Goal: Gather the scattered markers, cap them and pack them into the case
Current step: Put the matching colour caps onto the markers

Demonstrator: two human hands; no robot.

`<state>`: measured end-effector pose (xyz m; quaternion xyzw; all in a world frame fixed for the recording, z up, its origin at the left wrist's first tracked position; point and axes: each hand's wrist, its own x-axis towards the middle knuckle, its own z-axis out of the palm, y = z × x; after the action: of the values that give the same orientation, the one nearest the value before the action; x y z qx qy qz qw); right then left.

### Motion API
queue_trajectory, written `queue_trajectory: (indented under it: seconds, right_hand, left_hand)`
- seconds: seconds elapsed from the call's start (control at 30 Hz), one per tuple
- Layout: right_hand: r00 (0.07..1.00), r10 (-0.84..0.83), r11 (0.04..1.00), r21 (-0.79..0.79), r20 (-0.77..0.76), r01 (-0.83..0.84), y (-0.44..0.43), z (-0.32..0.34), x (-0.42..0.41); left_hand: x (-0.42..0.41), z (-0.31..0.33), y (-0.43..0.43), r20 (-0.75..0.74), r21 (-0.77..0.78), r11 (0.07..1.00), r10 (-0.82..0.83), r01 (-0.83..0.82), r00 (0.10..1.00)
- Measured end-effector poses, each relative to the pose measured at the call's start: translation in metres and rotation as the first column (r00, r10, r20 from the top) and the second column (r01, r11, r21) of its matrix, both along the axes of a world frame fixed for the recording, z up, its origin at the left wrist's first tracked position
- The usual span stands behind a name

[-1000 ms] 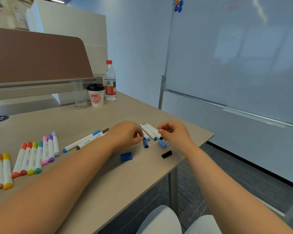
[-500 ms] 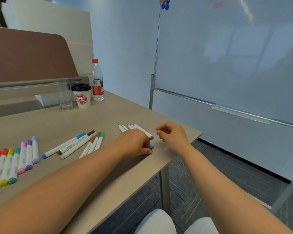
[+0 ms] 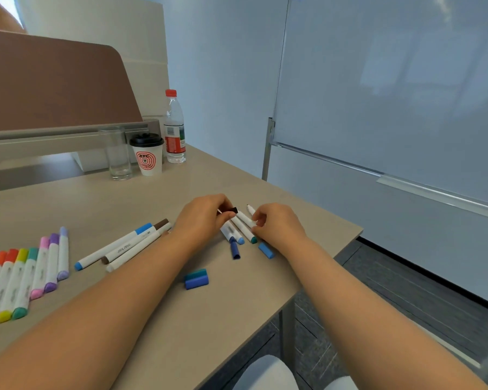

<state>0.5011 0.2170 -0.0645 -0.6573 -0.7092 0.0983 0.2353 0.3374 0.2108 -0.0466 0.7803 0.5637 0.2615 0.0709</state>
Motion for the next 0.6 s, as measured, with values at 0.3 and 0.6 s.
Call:
queue_trajectory:
  seconds: [0.3, 0.6]
  right_hand:
    - [0.992, -0.105, 0.994, 0.021, -0.076, 0.107, 0.007, 0.000, -0.007]
    - [0.859, 0.108, 0.927, 0.362, -0.501, 0.095, -0.004, -0.002, -0.014]
  left_hand:
    - [-0.018, 0.006, 0.002, 0.295, -0.017, 0.999, 0.034, -0.030, 0.955]
    - [-0.025, 0.002, 0.007, 0.377, -0.035, 0.994, 0.105, -0.099, 0.920]
